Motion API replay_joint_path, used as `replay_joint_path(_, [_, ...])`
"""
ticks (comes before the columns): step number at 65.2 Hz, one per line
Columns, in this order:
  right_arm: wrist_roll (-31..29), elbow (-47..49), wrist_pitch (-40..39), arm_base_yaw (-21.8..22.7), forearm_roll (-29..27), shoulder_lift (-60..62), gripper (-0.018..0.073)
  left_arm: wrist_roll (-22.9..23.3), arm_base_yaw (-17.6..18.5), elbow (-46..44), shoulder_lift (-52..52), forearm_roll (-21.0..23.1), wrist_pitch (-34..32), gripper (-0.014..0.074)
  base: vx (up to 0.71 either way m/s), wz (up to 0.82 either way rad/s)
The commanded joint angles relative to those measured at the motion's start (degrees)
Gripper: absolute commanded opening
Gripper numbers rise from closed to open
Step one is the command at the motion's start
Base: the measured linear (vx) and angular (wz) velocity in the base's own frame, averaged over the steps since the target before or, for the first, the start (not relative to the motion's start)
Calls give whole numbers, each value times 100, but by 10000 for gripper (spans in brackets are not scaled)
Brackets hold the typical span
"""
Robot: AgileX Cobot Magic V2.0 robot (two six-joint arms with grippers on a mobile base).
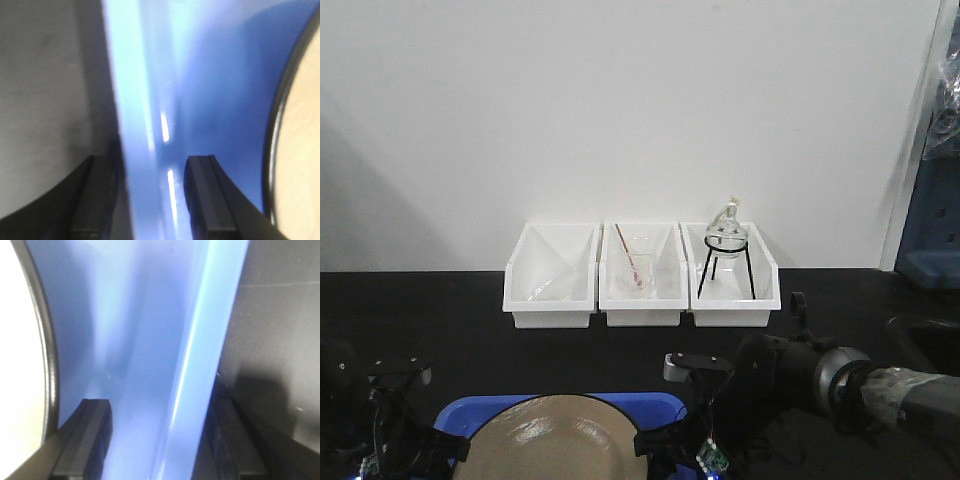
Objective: Place disk in tray to left cabinet
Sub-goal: 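Grasp opposite rims of the blue tray with both grippers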
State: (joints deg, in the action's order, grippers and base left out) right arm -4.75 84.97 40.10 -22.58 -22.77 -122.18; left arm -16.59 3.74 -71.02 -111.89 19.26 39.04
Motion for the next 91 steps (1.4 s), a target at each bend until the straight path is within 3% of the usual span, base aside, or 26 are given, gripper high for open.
replay_joint_path(1, [-2,108,-19,-29,-143,215,456,-23,66,-158,205,253,-140,433,0,0])
replay_joint_path(10, [118,108,37,-29,-143,215,386,-27,104,-158,162,482,-127,427,0,0])
replay_joint_path(19, [214,108,104,-29,-169,215,240,-38,161,-158,139,631,-88,362,0,0])
replay_joint_path(34, [323,123,142,2,-562,215,-16,-38,196,-158,144,1073,-31,87,0,0])
replay_joint_path(39, [323,174,192,51,-836,222,-13,-44,196,-158,156,1244,81,-10,0,0])
replay_joint_path(57, [301,520,870,327,-1090,295,-8,8,155,-163,201,1750,544,-8,0,0])
replay_joint_path(81, [404,833,1378,603,-1194,399,-6,570,-118,-163,631,1893,876,-6,0,0])
replay_joint_path(91, [404,833,1378,601,-1218,574,-6,584,-279,-163,817,1893,1080,-4,0,0])
